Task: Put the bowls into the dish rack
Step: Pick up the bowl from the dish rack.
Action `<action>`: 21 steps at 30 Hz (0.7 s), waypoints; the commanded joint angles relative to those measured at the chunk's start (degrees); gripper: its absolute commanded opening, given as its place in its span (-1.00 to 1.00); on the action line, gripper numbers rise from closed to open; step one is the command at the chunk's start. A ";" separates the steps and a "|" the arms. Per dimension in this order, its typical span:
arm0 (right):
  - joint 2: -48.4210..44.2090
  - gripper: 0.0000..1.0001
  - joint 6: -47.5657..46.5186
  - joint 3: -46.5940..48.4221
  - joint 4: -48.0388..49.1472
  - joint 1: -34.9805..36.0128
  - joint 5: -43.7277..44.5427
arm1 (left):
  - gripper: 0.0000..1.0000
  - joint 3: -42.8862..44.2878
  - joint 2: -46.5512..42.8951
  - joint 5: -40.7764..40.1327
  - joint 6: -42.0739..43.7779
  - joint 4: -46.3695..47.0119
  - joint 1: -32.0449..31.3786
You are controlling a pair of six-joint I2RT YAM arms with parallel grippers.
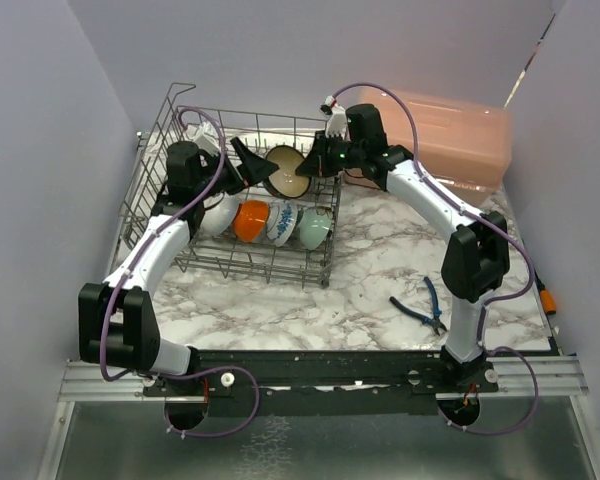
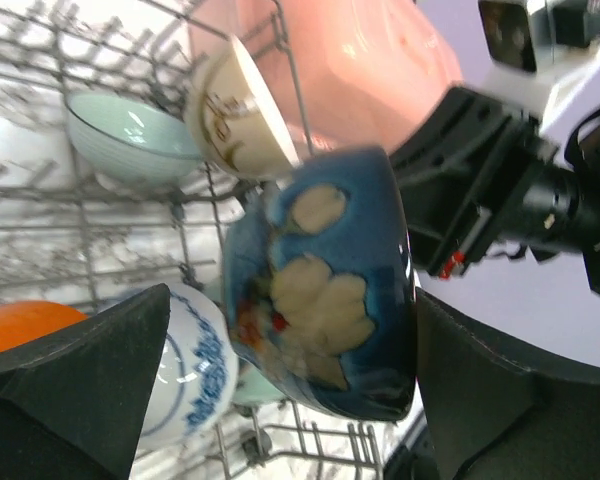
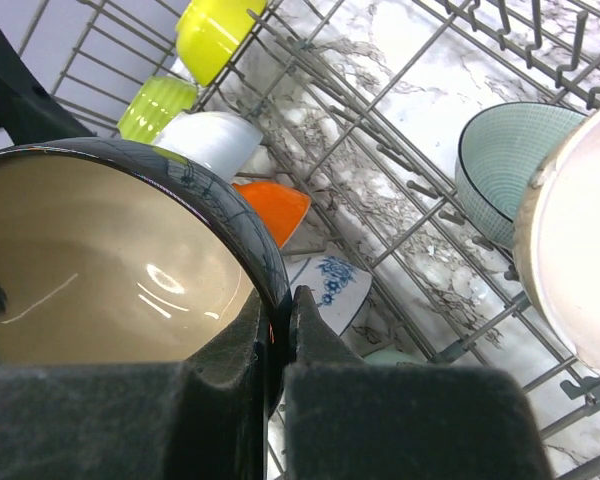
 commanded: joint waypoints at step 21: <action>-4.23 -1.00 2.34 -0.28 8.70 0.28 -7.31 | -0.13 -1.20 4.40 6.44 -10.24 14.60 -7.19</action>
